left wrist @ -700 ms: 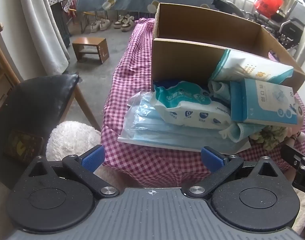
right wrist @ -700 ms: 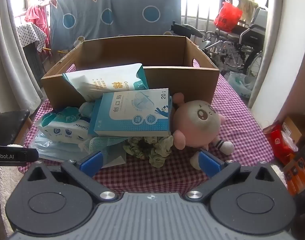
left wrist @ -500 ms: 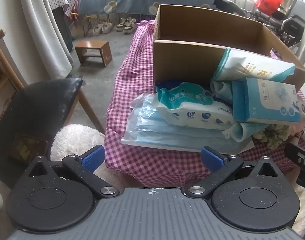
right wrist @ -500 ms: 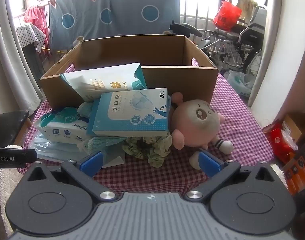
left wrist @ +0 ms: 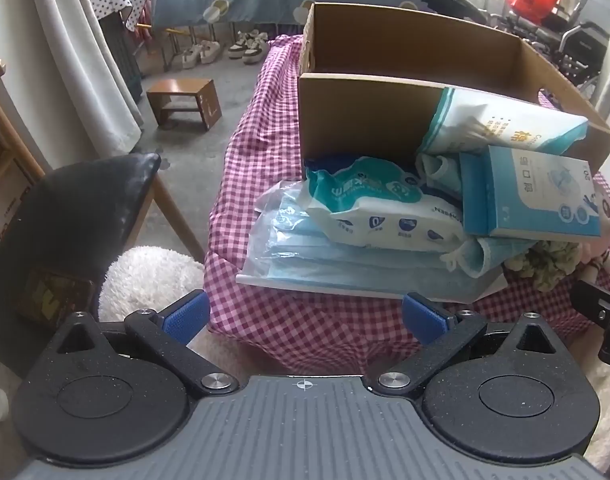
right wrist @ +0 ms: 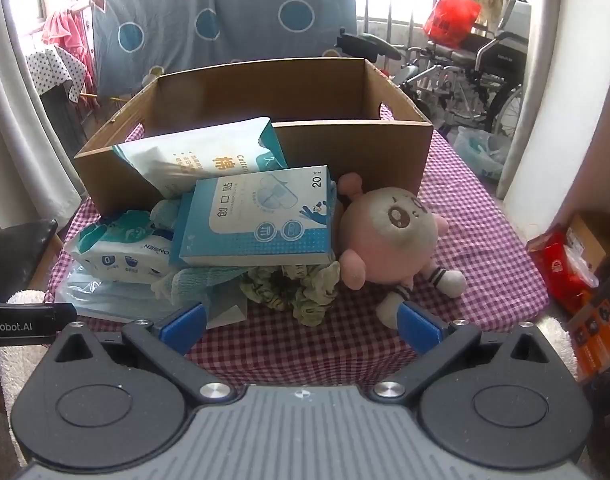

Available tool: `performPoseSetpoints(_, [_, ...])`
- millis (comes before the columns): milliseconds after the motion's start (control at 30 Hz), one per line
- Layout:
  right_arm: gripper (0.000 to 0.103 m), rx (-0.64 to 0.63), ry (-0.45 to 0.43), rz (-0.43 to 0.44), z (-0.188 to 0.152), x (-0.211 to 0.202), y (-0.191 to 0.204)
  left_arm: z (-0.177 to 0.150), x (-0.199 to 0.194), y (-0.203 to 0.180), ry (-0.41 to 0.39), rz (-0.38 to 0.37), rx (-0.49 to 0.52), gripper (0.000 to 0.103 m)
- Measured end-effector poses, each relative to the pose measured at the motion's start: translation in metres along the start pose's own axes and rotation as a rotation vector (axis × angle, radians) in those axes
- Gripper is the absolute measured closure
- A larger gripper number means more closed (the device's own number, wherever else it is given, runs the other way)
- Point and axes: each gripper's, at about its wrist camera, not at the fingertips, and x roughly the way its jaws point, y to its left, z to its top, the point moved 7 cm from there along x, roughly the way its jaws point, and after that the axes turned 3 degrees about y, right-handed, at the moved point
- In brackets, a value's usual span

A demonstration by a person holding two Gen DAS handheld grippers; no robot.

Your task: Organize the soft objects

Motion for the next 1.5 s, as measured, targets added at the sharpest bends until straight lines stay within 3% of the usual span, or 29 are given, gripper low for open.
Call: performPoseSetpoints(1500, [0.000,-0.029,-0.008,-0.017,0.0009,0.0013,0.0041,-0.0031,0.0083,0.0040,0.043,0.006,-0.011,0.000])
